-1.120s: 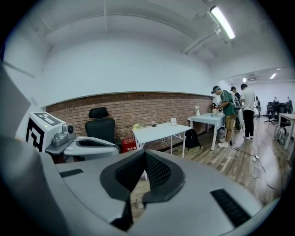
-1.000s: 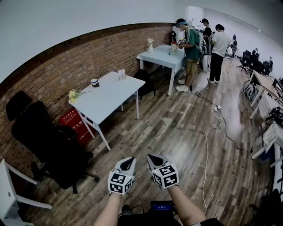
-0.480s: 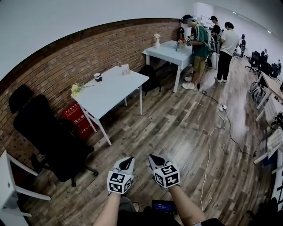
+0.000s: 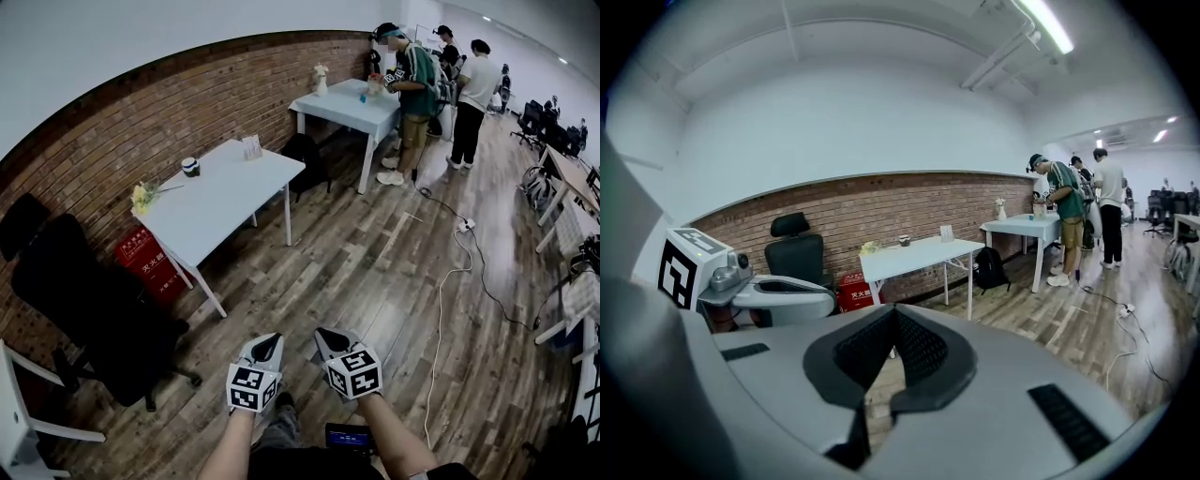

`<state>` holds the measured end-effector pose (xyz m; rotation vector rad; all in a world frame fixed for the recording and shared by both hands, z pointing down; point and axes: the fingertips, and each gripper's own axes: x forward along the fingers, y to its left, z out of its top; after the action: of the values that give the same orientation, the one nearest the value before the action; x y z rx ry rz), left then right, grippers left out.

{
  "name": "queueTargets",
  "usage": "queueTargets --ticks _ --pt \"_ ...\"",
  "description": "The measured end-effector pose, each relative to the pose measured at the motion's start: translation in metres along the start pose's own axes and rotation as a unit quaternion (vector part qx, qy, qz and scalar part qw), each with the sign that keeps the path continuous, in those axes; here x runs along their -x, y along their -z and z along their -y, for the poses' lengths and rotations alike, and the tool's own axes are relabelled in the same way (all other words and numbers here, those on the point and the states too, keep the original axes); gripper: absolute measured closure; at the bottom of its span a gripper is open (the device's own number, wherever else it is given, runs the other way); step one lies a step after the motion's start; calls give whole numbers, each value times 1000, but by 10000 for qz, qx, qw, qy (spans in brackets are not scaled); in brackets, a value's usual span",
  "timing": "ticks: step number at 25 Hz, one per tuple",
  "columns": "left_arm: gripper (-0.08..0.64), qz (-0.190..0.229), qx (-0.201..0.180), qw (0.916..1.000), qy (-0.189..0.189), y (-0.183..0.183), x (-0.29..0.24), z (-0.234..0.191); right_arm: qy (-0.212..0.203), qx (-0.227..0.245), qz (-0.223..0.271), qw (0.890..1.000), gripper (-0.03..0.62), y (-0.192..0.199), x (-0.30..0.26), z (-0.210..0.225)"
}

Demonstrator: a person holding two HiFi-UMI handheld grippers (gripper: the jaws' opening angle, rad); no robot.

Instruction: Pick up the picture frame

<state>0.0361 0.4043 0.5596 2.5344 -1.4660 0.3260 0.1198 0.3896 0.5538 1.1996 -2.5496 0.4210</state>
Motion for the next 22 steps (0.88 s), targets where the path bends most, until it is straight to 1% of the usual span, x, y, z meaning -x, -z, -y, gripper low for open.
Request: queueTargets --ticks 4,10,14,18,22 --pt "549 -15 -10 9999 154 -12 -33 -34 151 -32 -41 9999 584 -19 -39 21" --pt "549 0 36 9997 258 -32 -77 -95 264 -60 -47 9996 583 -55 -101 40" --pt "549 -45 -46 9992 397 -38 -103 -122 335 -94 -61 9994 584 -71 -138 51" --pt "549 -70 35 9991 413 -41 -122 -150 390 -118 -73 9991 583 -83 -165 60" --pt "549 -121 91 9990 423 -41 -137 -165 409 -170 -138 9989 583 -86 -184 68"
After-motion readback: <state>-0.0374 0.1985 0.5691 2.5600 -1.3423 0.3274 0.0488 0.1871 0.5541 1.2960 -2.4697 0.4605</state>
